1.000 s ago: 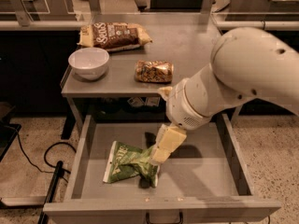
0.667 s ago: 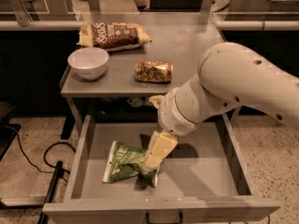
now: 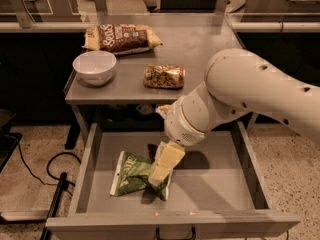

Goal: Pick green jalapeno chip bag from top drawer and place on counter

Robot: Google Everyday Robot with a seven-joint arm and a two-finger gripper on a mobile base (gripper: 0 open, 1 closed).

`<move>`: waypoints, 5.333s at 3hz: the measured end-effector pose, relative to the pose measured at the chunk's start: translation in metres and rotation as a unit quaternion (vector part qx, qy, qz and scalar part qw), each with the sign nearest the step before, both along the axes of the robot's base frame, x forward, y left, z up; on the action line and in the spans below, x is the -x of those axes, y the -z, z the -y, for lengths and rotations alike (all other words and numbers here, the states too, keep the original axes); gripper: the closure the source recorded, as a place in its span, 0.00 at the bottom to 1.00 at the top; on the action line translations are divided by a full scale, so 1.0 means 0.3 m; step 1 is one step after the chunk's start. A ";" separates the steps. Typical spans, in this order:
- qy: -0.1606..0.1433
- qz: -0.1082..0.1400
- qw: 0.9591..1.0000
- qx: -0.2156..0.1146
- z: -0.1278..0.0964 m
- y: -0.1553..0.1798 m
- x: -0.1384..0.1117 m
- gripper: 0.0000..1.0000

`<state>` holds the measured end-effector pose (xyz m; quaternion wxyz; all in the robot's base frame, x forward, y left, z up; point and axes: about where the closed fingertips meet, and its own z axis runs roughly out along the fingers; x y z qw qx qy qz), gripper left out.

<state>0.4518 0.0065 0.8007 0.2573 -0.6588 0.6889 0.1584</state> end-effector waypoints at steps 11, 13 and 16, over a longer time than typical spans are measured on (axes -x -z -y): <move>0.013 -0.053 0.998 0.044 -0.097 0.626 -0.090 0.59; 0.013 -0.053 0.998 0.044 -0.097 0.626 -0.090 1.00; 0.142 -0.016 0.987 0.075 0.097 0.414 -0.112 1.00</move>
Offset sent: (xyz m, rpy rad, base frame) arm -0.0249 0.0405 -0.1200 -0.1183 0.1046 -0.0571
